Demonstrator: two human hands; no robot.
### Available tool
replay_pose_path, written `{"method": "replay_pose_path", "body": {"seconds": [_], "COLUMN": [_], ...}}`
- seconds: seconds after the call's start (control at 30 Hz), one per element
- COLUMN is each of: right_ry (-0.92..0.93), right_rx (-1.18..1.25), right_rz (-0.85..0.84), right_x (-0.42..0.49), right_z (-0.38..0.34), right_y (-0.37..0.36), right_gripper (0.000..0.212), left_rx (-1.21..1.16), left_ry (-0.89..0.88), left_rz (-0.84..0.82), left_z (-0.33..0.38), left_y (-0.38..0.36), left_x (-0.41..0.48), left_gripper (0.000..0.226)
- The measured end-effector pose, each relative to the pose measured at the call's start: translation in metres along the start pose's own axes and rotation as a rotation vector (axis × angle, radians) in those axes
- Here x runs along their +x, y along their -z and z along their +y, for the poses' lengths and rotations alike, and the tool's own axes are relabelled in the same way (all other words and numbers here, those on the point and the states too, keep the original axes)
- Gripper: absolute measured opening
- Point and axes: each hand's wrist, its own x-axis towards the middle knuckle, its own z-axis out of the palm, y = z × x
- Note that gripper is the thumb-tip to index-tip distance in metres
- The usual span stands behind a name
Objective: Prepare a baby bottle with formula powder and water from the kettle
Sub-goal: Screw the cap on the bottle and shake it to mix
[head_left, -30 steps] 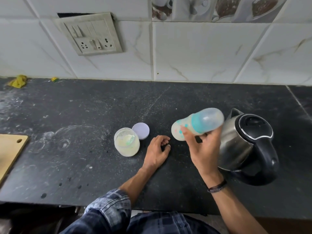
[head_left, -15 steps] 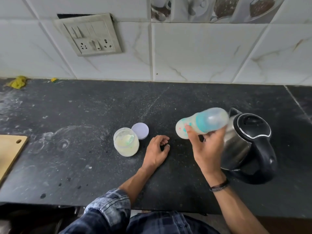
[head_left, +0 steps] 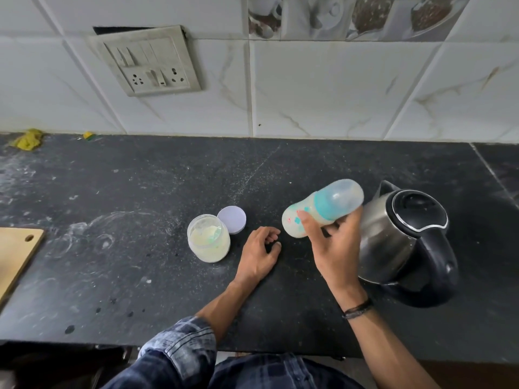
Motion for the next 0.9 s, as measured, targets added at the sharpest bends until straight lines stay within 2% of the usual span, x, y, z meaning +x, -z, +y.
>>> {"method": "replay_pose_path", "body": {"seconds": [0.1,0.2,0.23,0.33,0.47,0.6,0.7,0.83,0.9], "right_ry": [-0.082,0.052,0.059,-0.068,-0.114,-0.171,-0.151,-0.169,-0.108], "right_rx": [-0.061,0.043,0.049,-0.081,0.076,0.007,0.197,0.119,0.193], "right_rz": [-0.047,0.069,0.053,-0.092,-0.016,-0.192,-0.022,-0.166,-0.055], "right_x": [0.005,0.001,0.003,0.012,0.009,0.011,0.01,0.016,0.011], "right_z": [-0.001,-0.007,-0.009,-0.005,0.002,0.001,-0.004,-0.01,-0.013], "right_y": [0.002,0.008,0.007,0.007,0.01,0.008,0.007,0.009,0.007], "right_gripper": [0.059,0.054,0.054,0.056,0.052,0.06,0.054,0.059,0.053], "left_rx": [0.01,-0.007,-0.003,0.015,-0.002,0.023,0.004,0.016,0.007], "left_ry": [0.012,0.007,0.008,0.011,0.012,0.006,0.009,0.001,0.002], "left_rz": [-0.016,-0.015,-0.002,-0.005,-0.006,0.009,0.005,0.007,-0.013], "left_z": [-0.002,-0.002,-0.002,-0.003,-0.002,-0.001,-0.002,-0.002,-0.003], "left_y": [-0.002,-0.003,-0.002,-0.001,-0.002,-0.002,-0.003,-0.004,-0.004], "left_x": [-0.003,-0.004,-0.002,-0.001,-0.004,-0.003,-0.005,-0.003,-0.005], "left_gripper": [0.026,0.026,0.026,0.025,0.025,0.029,0.027,0.028,0.026]}}
